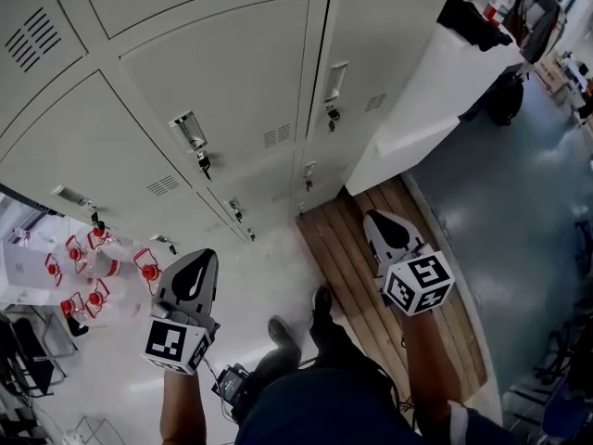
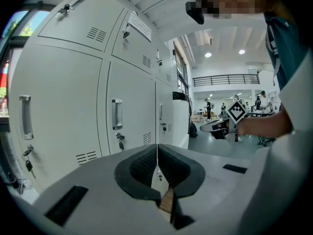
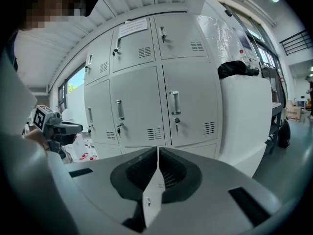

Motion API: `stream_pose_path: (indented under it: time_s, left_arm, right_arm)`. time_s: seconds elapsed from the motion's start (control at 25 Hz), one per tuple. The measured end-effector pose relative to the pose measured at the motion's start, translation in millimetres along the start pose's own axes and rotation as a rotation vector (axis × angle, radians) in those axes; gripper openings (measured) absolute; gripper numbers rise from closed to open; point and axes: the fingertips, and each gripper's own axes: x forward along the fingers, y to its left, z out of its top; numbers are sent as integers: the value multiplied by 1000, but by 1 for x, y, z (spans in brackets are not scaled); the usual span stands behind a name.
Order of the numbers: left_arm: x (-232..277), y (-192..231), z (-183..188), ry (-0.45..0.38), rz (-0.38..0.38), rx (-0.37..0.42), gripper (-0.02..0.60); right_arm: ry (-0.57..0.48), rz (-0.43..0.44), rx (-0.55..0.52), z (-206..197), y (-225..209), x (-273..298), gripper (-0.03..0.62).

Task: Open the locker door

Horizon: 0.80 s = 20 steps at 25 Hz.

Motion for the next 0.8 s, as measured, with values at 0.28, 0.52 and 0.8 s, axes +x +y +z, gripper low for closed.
stream_pose_path:
  time_s: [0.28,0.52,0.8]
  left_arm:
    - [27,16,-32,64,42,-29,18]
    - [53,28,-60,112,73,-54,18]
    - [83,32,-96,166,90,-81,18]
  right_arm:
    - [41,35,-1,-28,-24,63,37]
    - [76,58,-7,-60,-46,121,37]
    - [126,83,-3,-109,-73,182,38]
